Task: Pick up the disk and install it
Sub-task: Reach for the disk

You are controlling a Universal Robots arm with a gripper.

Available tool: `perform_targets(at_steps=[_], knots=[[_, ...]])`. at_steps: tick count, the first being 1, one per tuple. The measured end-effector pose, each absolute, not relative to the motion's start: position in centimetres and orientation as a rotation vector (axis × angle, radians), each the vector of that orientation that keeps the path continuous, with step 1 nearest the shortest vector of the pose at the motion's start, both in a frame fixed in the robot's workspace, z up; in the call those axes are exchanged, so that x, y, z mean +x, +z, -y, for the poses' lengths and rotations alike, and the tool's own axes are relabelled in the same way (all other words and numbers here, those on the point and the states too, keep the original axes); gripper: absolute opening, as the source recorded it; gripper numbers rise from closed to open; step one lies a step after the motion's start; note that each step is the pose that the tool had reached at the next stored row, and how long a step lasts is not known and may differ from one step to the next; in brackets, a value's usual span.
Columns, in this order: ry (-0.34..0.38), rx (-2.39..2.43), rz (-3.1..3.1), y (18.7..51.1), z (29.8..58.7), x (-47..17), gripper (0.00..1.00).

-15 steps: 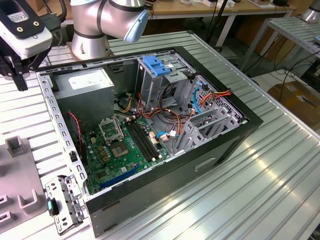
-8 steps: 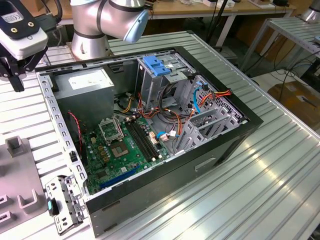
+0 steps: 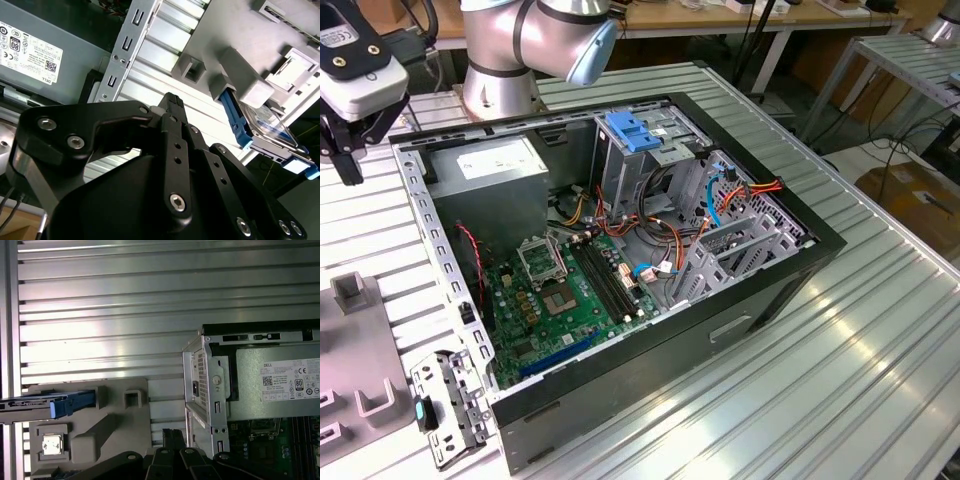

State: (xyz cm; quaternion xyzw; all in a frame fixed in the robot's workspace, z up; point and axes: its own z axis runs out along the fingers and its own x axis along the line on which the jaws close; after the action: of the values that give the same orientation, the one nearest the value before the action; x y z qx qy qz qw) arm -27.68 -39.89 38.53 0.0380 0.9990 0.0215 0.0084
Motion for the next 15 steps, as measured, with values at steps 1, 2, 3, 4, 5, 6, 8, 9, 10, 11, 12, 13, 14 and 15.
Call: perform_targets(at_steps=[1, 2, 3, 4, 5, 6, 8, 9, 10, 11, 12, 13, 14, 15], knots=[[0.067, 0.119, -3.122, 38.53, 39.89, -27.73, 0.11], [0.067, 0.119, -3.122, 38.52, 39.89, -27.80, 0.11], [0.067, 0.119, -3.123, 38.52, 39.89, -27.86, 0.11], [0.067, 0.119, -3.123, 38.51, 39.89, -27.92, 0.11], [0.067, 0.119, -3.123, 38.51, 39.89, -27.98, 0.11], [0.067, 0.119, -3.123, 38.50, 39.89, -28.09, 0.11], [0.067, 0.119, -3.124, 38.49, 39.89, -28.22, 0.11], [0.067, 0.119, -3.124, 38.48, 39.89, -28.30, 0.11], [0.067, 0.119, -3.124, 38.47, 39.89, -28.38, 0.11], [0.067, 0.119, -3.125, 38.47, 39.90, -28.47, 0.11], [0.067, 0.119, -3.125, 38.47, 39.89, -28.53, 0.11], [0.067, 0.119, -3.125, 38.46, 39.89, -28.58, 0.11], [0.067, 0.119, -3.125, 38.46, 39.89, -28.61, 0.11], [0.067, 0.119, -3.125, 38.45, 39.89, -28.68, 0.11]])
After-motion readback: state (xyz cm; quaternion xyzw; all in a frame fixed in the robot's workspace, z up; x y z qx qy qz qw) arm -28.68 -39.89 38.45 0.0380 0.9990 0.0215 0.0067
